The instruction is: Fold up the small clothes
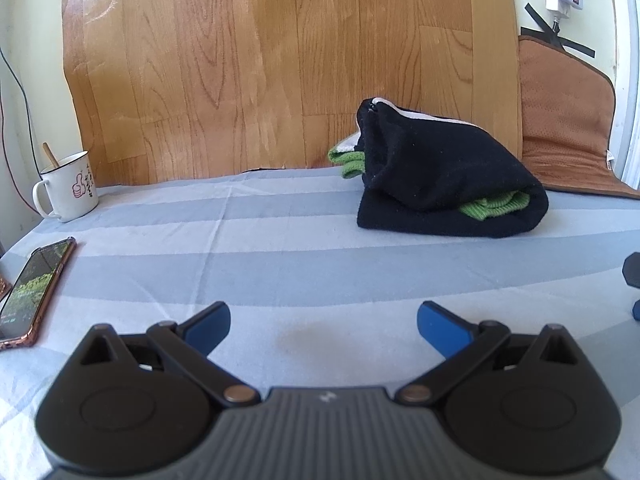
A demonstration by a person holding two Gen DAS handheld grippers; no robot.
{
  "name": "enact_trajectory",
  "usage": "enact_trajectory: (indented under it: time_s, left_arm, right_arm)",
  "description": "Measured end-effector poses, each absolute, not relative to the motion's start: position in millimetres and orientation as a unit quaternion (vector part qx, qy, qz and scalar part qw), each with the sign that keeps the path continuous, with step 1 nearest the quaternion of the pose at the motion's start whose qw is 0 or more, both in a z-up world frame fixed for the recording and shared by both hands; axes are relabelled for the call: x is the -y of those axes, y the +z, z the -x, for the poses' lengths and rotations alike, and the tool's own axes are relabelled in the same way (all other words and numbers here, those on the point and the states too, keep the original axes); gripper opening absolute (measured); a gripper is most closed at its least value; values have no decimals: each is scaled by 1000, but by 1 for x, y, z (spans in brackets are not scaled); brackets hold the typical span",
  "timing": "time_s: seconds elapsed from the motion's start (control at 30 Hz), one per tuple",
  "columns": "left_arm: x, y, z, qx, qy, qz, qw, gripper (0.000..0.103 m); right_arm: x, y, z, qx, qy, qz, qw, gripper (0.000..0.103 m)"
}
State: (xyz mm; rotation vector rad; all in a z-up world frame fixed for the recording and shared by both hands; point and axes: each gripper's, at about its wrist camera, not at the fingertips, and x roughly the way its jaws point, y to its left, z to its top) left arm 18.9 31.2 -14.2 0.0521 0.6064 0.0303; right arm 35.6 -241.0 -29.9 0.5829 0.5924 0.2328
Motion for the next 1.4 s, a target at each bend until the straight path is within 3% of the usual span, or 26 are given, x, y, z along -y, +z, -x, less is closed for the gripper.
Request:
enact_trajectory:
  time_s: [1.4]
  left_arm:
    - [-43,-9,-15,-293,9,0,956,103]
  right_arm:
    - [241,-30,-39,-290,114,-272,910,103]
